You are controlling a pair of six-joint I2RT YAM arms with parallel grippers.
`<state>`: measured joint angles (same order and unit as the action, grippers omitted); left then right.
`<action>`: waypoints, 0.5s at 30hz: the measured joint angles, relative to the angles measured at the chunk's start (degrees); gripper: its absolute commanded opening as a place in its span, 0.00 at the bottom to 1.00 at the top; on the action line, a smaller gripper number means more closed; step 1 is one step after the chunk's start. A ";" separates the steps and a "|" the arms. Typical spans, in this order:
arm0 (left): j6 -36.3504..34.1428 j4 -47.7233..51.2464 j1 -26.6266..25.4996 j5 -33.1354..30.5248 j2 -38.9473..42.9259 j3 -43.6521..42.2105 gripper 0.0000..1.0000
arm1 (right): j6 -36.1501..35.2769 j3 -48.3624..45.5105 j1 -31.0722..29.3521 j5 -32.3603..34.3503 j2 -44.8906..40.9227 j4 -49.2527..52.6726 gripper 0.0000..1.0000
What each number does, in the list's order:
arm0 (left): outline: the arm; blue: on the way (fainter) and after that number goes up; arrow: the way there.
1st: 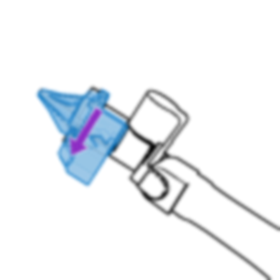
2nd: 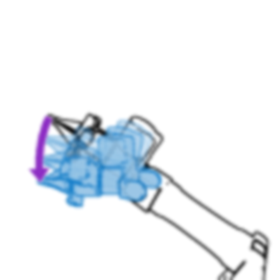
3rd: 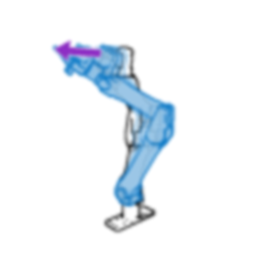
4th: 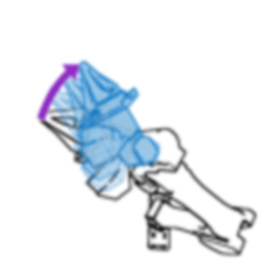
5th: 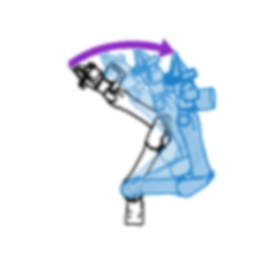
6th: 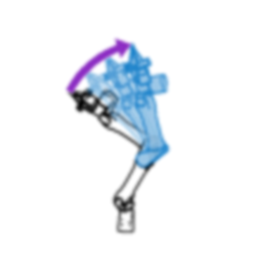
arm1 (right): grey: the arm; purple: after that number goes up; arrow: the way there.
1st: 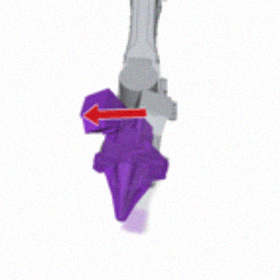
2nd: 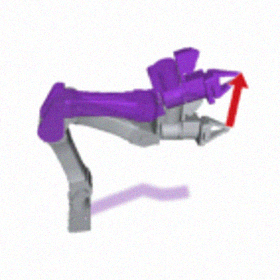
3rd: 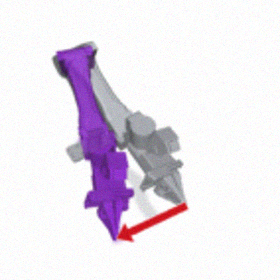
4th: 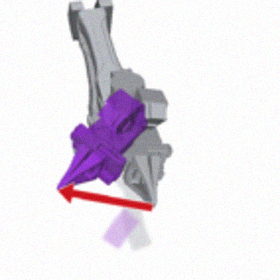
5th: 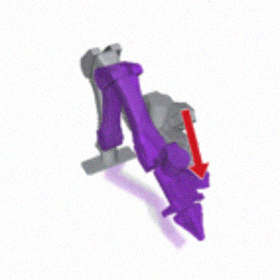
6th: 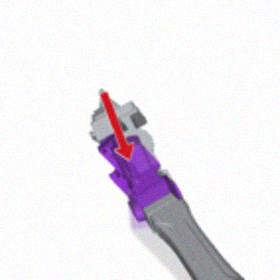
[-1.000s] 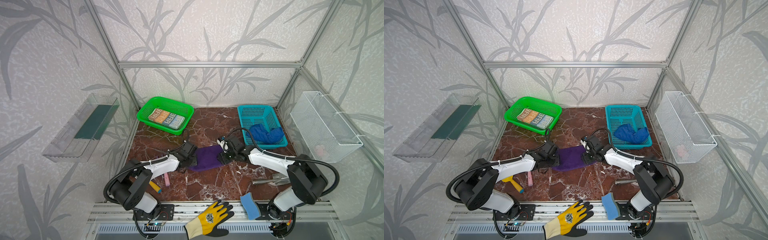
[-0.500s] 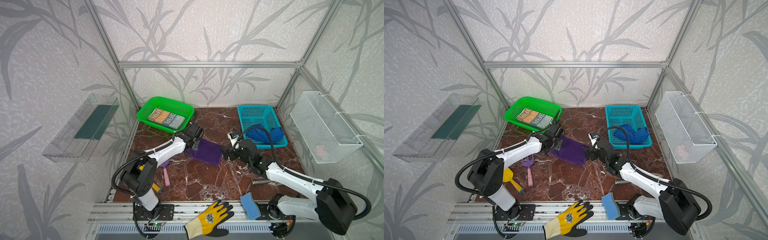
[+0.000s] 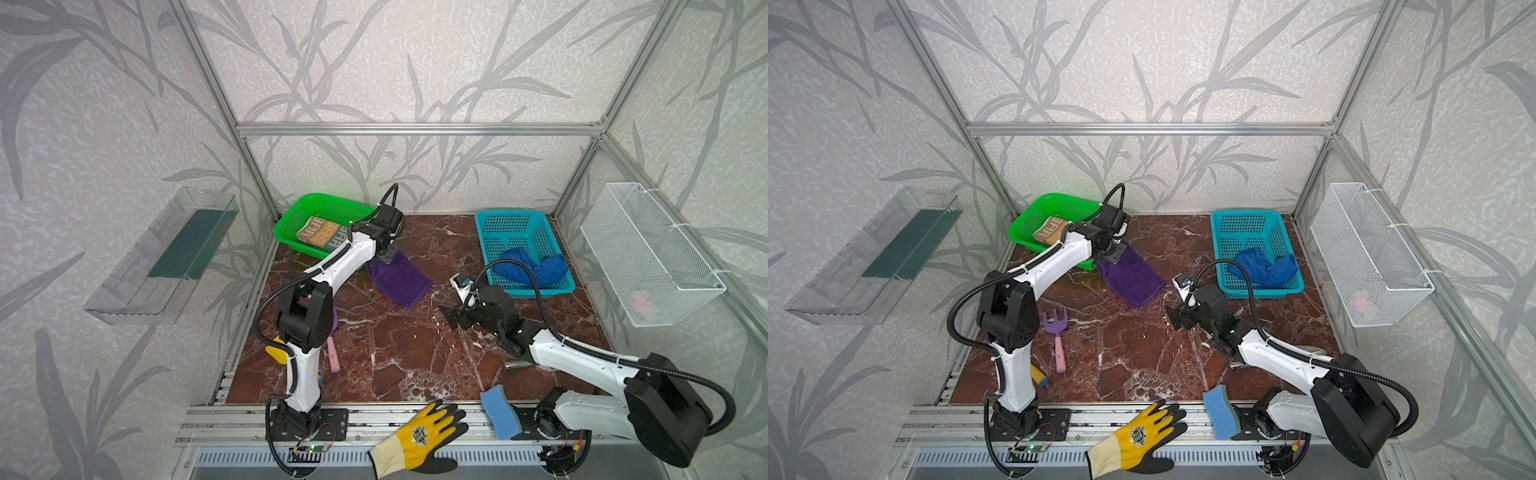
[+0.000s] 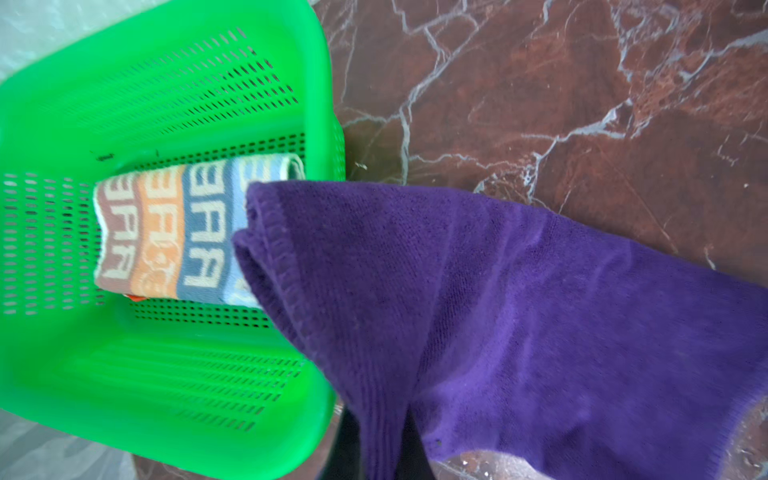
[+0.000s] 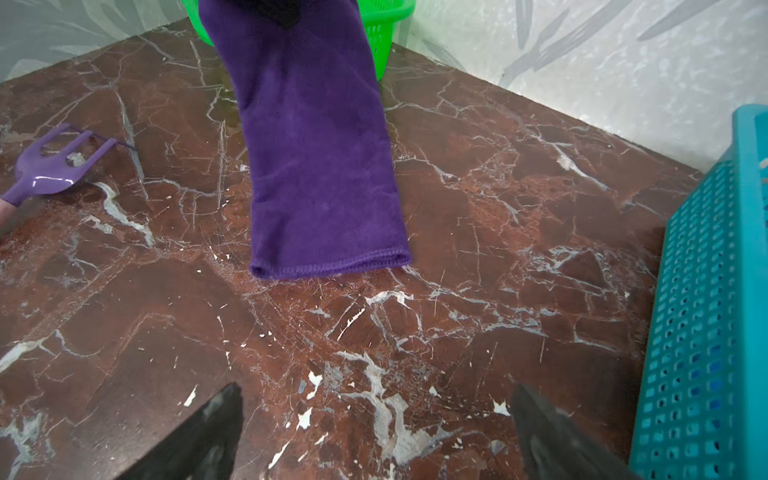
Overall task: Fold and stack the towels
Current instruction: 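Lift the purple towel toward the green basket with left gripper while right withdraws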
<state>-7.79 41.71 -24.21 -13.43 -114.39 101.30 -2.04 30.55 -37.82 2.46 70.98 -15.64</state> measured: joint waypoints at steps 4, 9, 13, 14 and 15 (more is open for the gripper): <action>-2.32 2.54 1.81 0.96 -1.57 6.29 0.00 | -0.85 0.02 0.00 -0.57 1.84 -0.92 0.99; -4.28 7.45 4.15 2.10 -5.07 16.11 0.00 | -1.73 0.24 0.00 -1.36 4.50 -1.07 0.99; -4.68 12.28 6.27 3.43 -8.61 23.74 0.00 | -2.49 0.92 0.00 -1.75 6.91 -1.07 0.99; -4.70 13.38 6.97 3.76 -9.60 25.70 0.00 | -2.58 1.18 0.00 -1.92 7.45 -1.03 0.99; -4.72 14.38 7.72 4.02 -10.51 27.41 0.00 | -2.62 1.51 0.00 -2.12 8.00 -1.05 0.99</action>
<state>-12.51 56.10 -16.49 -9.41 -124.90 128.70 -4.67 32.05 -37.82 0.34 78.98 -16.69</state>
